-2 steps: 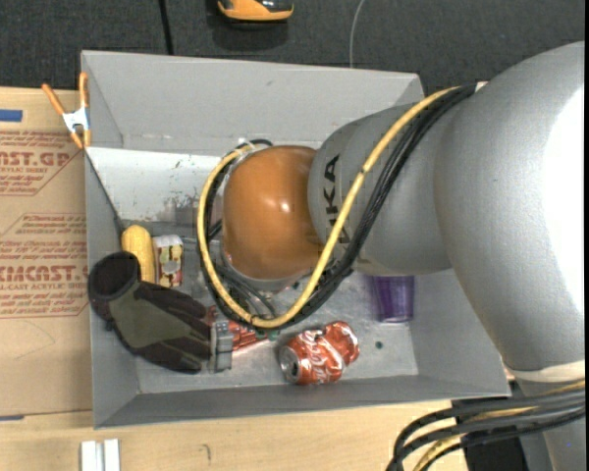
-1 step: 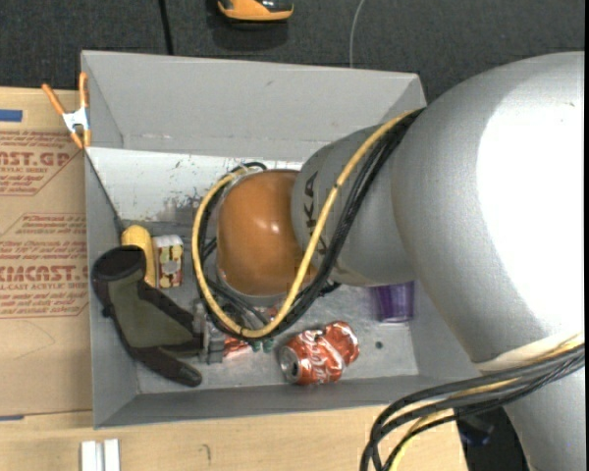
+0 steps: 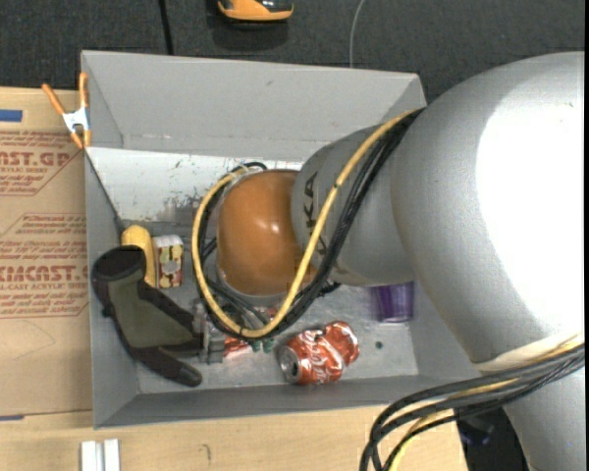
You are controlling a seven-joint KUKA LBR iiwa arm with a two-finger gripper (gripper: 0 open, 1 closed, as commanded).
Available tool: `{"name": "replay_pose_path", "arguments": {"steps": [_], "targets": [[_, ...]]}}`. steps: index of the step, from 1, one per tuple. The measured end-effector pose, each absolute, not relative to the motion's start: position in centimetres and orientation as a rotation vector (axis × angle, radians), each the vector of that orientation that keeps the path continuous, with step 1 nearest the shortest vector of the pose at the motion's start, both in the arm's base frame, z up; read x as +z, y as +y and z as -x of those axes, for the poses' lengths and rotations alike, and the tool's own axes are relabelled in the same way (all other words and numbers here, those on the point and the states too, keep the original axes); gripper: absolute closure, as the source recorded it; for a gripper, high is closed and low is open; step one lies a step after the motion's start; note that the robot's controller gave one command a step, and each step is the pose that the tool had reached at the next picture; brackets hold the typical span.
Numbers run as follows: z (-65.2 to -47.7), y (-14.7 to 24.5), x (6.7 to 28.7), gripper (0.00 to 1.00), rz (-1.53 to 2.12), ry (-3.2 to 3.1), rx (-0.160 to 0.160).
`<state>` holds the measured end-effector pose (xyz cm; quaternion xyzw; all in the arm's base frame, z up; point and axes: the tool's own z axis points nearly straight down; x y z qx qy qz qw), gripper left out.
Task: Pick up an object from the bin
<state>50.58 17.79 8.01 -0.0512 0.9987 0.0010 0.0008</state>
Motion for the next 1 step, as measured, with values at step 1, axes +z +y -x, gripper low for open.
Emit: {"name": "replay_pose_path", "arguments": {"steps": [1], "targets": [[-52.6,16.45,27.86,1.0,0.177,3.133,0.0]]}}
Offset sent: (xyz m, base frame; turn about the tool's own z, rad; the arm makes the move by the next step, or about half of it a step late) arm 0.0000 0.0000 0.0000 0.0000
